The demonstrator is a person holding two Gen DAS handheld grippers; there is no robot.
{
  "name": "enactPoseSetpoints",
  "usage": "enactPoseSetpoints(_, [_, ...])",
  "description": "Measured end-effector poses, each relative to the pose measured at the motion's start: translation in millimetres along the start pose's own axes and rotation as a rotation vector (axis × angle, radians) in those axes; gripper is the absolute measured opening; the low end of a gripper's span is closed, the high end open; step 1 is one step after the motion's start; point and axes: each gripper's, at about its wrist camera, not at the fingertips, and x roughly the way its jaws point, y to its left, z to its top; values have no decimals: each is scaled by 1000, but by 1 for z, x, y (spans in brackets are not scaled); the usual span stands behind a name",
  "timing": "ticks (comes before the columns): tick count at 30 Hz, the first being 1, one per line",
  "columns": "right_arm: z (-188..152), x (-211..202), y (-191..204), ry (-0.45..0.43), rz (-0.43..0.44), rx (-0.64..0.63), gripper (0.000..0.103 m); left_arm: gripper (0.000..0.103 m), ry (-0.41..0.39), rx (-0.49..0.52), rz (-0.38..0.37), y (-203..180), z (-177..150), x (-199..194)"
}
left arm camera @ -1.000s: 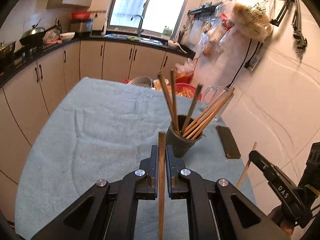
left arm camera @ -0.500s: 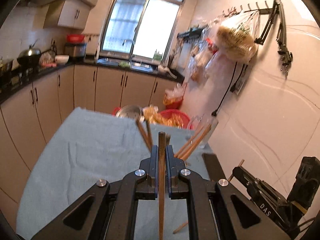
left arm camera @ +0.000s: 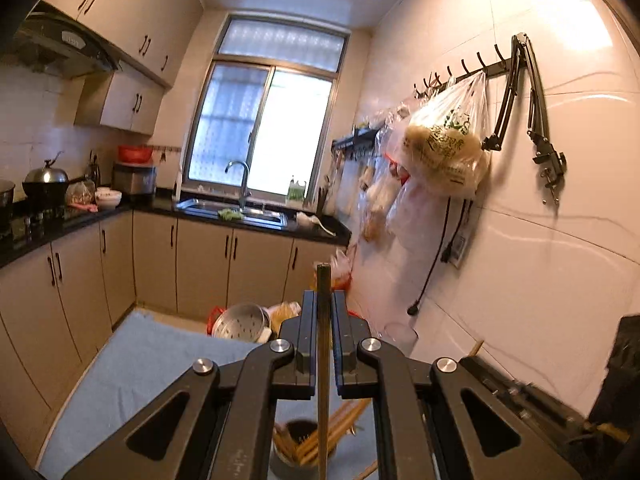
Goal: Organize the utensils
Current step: 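Lift both held chopsticks upright and carry them over the black cup, then open the left gripper into the cup while the right gripper releases its chopstick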
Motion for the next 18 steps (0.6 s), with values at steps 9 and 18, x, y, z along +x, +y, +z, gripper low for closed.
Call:
enactPoseSetpoints(9, [13, 37, -2, -67, -59, 23, 7, 7, -26, -18, 41, 10, -12, 37])
enactPoseSetpoints(18, [-16, 68, -12, -32, -92, 40, 7, 7, 23, -38, 47, 26, -41, 66])
